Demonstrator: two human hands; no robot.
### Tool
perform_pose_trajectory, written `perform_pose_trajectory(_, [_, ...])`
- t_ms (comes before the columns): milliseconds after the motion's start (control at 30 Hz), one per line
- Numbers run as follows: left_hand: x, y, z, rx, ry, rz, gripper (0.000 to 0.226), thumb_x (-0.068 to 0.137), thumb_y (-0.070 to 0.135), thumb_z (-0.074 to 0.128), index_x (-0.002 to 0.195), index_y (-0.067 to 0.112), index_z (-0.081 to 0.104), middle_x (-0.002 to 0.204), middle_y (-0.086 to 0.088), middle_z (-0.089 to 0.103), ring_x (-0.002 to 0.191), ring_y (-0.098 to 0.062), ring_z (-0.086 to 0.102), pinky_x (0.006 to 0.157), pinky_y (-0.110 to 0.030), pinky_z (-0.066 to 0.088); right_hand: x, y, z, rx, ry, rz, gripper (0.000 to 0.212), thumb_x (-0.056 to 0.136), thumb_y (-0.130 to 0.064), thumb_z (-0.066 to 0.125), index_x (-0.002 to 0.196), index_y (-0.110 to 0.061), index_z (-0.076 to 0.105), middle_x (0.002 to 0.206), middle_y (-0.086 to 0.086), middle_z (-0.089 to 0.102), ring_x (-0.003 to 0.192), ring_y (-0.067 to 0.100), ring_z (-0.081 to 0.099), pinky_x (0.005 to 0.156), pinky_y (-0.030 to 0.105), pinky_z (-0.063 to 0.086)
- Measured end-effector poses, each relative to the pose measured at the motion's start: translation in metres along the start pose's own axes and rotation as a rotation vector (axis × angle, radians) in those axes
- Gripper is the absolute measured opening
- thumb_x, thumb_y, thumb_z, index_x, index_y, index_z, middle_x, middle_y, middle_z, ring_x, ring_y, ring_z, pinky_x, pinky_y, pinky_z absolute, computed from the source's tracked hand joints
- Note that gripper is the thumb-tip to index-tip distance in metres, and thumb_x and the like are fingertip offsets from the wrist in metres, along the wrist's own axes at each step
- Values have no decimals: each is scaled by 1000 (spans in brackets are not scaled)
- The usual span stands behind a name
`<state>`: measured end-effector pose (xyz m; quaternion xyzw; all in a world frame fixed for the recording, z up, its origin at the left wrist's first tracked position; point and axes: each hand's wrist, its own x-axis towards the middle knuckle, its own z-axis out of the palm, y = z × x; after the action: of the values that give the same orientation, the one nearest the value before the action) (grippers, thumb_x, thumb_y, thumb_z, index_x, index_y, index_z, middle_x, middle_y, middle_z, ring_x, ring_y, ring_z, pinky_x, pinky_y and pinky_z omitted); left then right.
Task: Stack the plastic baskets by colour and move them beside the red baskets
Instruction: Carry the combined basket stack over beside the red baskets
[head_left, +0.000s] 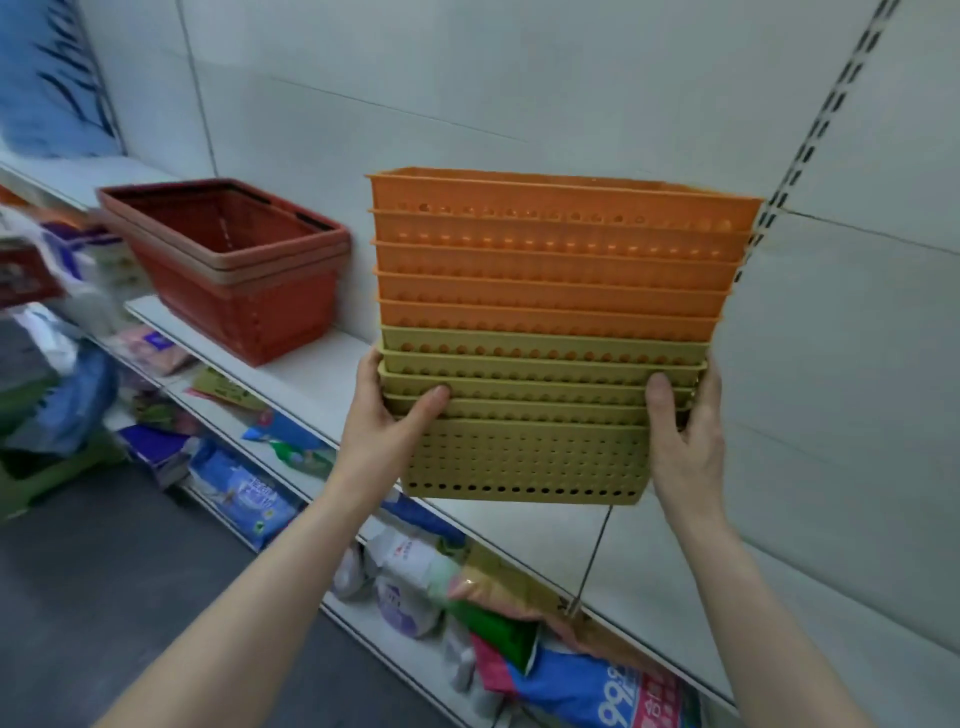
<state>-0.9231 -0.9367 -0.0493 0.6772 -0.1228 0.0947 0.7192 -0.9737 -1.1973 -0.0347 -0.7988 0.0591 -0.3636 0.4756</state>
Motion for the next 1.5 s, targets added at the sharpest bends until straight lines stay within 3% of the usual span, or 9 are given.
perform_pose_trajectory(133, [32, 8, -86, 27, 84, 47, 64, 86, 21, 69, 140, 24, 36, 121, 8, 62, 107, -1, 62, 85, -19, 53, 12, -44, 88, 83, -75, -41, 56, 99, -45, 46, 150, -30, 30, 124, -37, 48, 108, -27, 45, 88, 3, 36])
perform_pose_trajectory(333, [91, 21, -215, 79, 147, 80, 61, 86, 24, 70, 138, 26, 38, 123, 7, 62, 108, -1, 62, 88, -23, 52, 26, -108, 226, 183, -108, -78, 49, 100, -43, 47, 147, -31, 34, 129, -17, 59, 115, -1, 57, 99, 33, 47])
perform_pose_trajectory(433, [125, 27, -269, 133, 178, 85, 68, 80, 37, 73, 137, 29, 38, 123, 10, 61, 112, -4, 60, 95, -34, 51, 38, -135, 282, 201, -121, -91, 49, 100, -45, 47, 146, -33, 35, 132, -14, 58, 117, 5, 57, 102, 42, 47])
perform_pose_trajectory(567, [176, 33, -321, 159, 225, 116, 64, 85, 29, 70, 139, 24, 38, 117, 17, 61, 104, 8, 60, 94, -29, 51, 66, -165, 349, 206, -130, -107, 49, 100, -45, 47, 146, -34, 35, 124, -23, 60, 109, -7, 57, 101, 40, 48])
perform_pose_trajectory(667, [222, 33, -351, 141, 250, 140, 64, 85, 30, 70, 139, 23, 38, 122, 12, 61, 110, 2, 59, 91, -25, 51, 96, -182, 397, 202, -129, -132, 49, 99, -48, 46, 145, -37, 34, 119, -28, 59, 104, -14, 56, 101, 39, 48])
perform_pose_trajectory(967, [381, 22, -436, 136, 250, 198, 63, 83, 37, 71, 136, 25, 40, 121, 10, 63, 110, -5, 62, 96, -36, 52, 200, -209, 549, 232, -69, -179, 53, 96, -51, 47, 145, -33, 36, 125, -20, 61, 109, -5, 58, 103, 41, 46])
perform_pose_trajectory(1133, [451, 6, -493, 148, 305, 210, 62, 85, 35, 70, 137, 24, 40, 121, 10, 62, 108, -2, 62, 89, -26, 54, 243, -226, 641, 250, -108, -197, 60, 92, -59, 47, 146, -36, 34, 135, -13, 58, 122, 9, 56, 105, 47, 44])
perform_pose_trajectory(1267, [498, -5, -547, 134, 319, 206, 60, 86, 31, 69, 138, 24, 40, 120, 11, 63, 102, 4, 63, 75, -12, 53, 255, -236, 710, 272, -132, -215, 57, 94, -54, 50, 144, -31, 38, 130, -14, 60, 119, 7, 58, 104, 46, 46])
perform_pose_trajectory(1500, [586, -36, -658, 126, 191, 230, 59, 86, 32, 70, 137, 25, 42, 120, 12, 61, 105, 2, 62, 79, -13, 52, 257, -257, 818, 236, -139, -198, 66, 89, -58, 57, 144, -32, 34, 124, -15, 63, 113, 6, 62, 99, 46, 51])
